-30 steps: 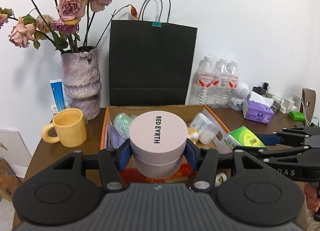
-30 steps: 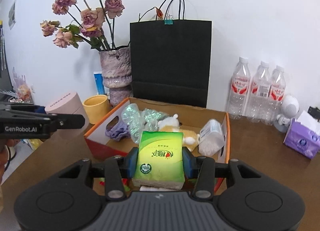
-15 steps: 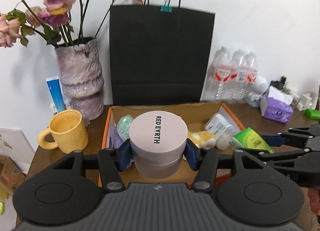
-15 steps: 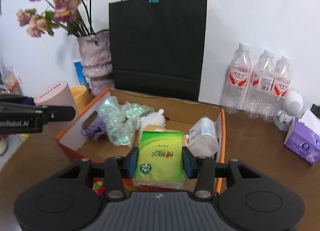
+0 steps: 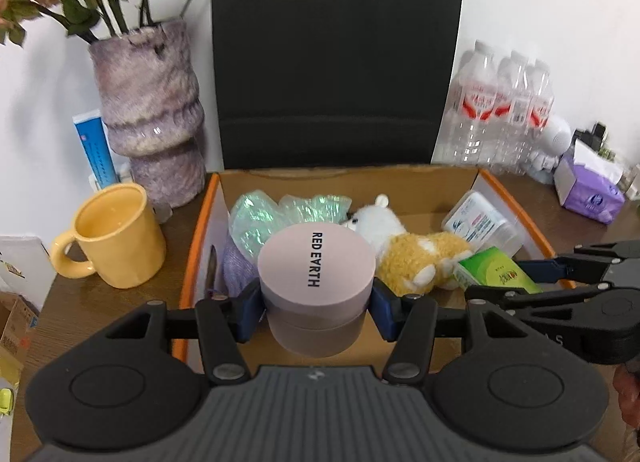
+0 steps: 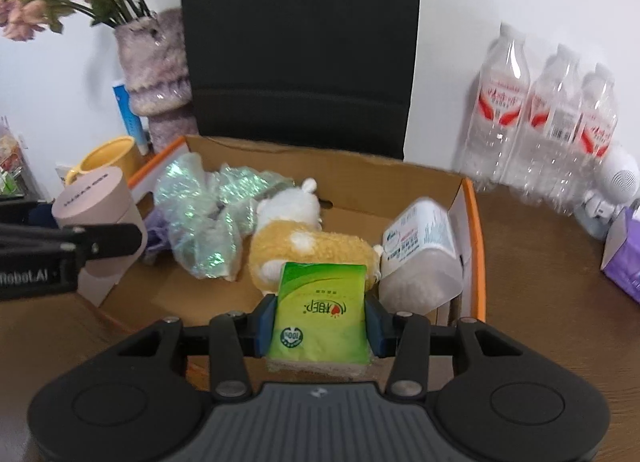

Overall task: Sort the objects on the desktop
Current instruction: 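Carry jar and tissue pack into the box and open both tools, then move both tools back toward the ribbon bow and white spray bottle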

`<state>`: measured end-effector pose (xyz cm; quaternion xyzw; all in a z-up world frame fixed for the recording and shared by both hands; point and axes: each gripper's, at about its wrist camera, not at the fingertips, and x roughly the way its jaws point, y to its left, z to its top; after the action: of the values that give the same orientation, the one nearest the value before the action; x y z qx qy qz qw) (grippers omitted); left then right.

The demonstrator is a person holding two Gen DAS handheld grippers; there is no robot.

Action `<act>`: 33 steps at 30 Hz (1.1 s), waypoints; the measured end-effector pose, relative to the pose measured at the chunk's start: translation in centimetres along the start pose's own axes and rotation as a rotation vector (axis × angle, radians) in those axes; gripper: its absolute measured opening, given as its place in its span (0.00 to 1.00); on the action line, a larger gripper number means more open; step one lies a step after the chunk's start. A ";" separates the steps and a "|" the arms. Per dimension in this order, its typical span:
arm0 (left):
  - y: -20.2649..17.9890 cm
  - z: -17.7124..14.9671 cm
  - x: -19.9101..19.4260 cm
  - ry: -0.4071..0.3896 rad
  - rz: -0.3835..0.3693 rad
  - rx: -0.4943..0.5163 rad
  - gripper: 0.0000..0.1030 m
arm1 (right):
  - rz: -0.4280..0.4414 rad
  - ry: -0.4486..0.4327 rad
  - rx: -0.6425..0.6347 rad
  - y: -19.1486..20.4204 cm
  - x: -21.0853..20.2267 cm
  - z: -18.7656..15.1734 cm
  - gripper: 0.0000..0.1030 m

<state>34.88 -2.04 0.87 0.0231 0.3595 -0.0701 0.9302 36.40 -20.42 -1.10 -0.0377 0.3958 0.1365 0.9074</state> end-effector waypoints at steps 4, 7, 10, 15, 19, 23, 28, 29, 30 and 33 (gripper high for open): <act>-0.4 -0.5 2.0 0.046 0.006 0.005 0.54 | -0.008 0.031 -0.009 0.0 1.4 -0.2 0.43; -0.5 -0.9 3.1 0.069 0.008 0.008 0.54 | -0.014 0.054 -0.015 0.1 2.5 -0.3 0.43; -0.4 -1.2 4.2 0.093 0.018 0.015 0.54 | -0.021 0.076 -0.022 0.1 3.6 -0.5 0.43; -0.4 -1.8 5.8 0.131 0.037 0.027 0.54 | -0.017 0.103 -0.019 0.0 4.5 -0.7 0.43; -0.6 -2.3 6.6 0.146 0.051 0.055 0.54 | -0.004 0.127 0.002 -0.4 4.9 -0.7 0.44; -0.2 -2.4 6.6 0.151 0.040 0.036 0.57 | -0.009 0.124 0.004 -0.8 4.8 -0.8 0.59; 0.0 -1.6 4.5 0.060 0.060 0.034 0.80 | 0.003 0.064 -0.015 -0.5 3.2 -0.5 0.83; 0.0 -1.4 4.0 0.042 0.066 0.035 0.82 | -0.001 0.047 -0.024 -0.3 2.8 -0.4 0.85; 0.0 -1.2 3.5 0.025 0.073 0.036 0.85 | -0.005 0.031 -0.033 -0.1 2.4 -0.4 0.85; 0.1 -0.8 1.4 -0.043 0.079 0.029 1.00 | -0.016 -0.015 -0.057 0.3 0.8 -0.2 0.87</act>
<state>35.39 -2.04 -0.62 0.0495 0.3369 -0.0389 0.9394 36.65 -19.96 -1.81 -0.0657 0.3846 0.1408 0.9099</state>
